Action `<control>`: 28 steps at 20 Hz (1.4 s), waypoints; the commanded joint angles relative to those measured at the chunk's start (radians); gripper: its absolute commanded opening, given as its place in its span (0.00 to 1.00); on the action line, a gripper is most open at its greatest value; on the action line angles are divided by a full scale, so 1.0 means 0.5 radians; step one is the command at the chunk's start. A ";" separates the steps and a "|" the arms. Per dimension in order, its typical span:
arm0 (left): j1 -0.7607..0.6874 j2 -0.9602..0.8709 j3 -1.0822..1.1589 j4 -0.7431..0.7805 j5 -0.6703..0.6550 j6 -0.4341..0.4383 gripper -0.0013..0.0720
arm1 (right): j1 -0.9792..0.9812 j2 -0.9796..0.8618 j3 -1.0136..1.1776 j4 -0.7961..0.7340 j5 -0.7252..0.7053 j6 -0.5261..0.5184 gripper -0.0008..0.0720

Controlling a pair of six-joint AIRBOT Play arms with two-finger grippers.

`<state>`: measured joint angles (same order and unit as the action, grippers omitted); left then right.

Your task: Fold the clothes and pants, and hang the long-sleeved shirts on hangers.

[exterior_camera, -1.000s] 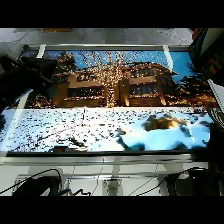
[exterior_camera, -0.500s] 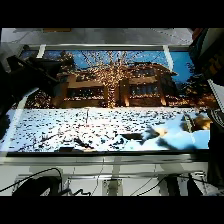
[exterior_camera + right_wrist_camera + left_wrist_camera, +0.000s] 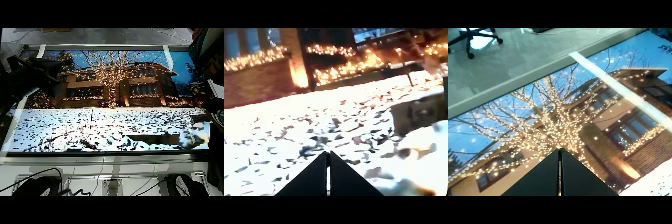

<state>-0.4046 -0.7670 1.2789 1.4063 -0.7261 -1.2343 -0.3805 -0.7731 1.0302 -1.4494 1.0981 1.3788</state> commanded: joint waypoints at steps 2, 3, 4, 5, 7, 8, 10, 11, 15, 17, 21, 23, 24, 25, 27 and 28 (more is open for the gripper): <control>0.002 -0.001 0.000 0.000 0.001 0.001 0.03 | 0.121 0.002 -0.005 -0.092 0.072 -0.002 0.03; 0.002 -0.002 0.000 0.000 0.000 0.001 0.03 | 0.121 0.002 -0.005 -0.069 0.071 -0.002 0.03; 0.002 -0.001 0.000 0.000 0.001 0.000 0.03 | 0.121 0.002 -0.005 -0.053 0.070 -0.002 0.03; 0.002 -0.002 0.000 0.000 0.001 0.000 0.03 | 0.121 0.002 -0.005 -0.051 0.070 -0.002 0.03; 0.002 -0.001 0.000 0.000 0.001 0.001 0.03 | 0.121 0.002 -0.005 -0.050 0.070 -0.002 0.03; 0.002 -0.002 0.000 0.000 0.001 0.001 0.03 | 0.121 0.002 -0.005 -0.051 0.070 -0.002 0.03; 0.002 -0.002 0.000 0.000 0.001 0.000 0.03 | 0.121 0.002 -0.005 -0.051 0.070 -0.002 0.03; 0.002 -0.001 0.000 0.000 0.000 0.000 0.03 | 0.121 0.002 -0.005 -0.050 0.070 -0.002 0.03; 0.002 -0.001 0.000 0.000 0.000 0.001 0.03 | 0.121 0.002 -0.005 -0.051 0.070 -0.002 0.03; 0.002 -0.001 0.000 0.000 0.001 0.000 0.03 | 0.121 0.002 -0.005 -0.050 0.070 -0.002 0.03; 0.002 -0.001 0.000 0.000 0.001 0.001 0.03 | 0.121 0.002 -0.005 -0.050 0.070 -0.002 0.03; 0.002 -0.001 0.000 0.000 0.001 0.000 0.03 | 0.121 0.002 -0.005 -0.051 0.070 -0.002 0.03; 0.002 -0.001 0.000 0.000 0.000 0.000 0.03 | 0.121 0.002 -0.005 -0.050 0.070 -0.002 0.03; 0.002 -0.001 0.000 0.000 0.000 0.001 0.03 | 0.121 0.002 -0.005 -0.051 0.070 -0.002 0.03; 0.002 -0.001 0.000 0.000 0.001 0.000 0.03 | 0.121 0.002 -0.005 -0.050 0.070 -0.002 0.03; 0.002 -0.001 0.000 0.000 0.001 0.001 0.03 | 0.121 0.002 -0.005 -0.050 0.070 -0.002 0.03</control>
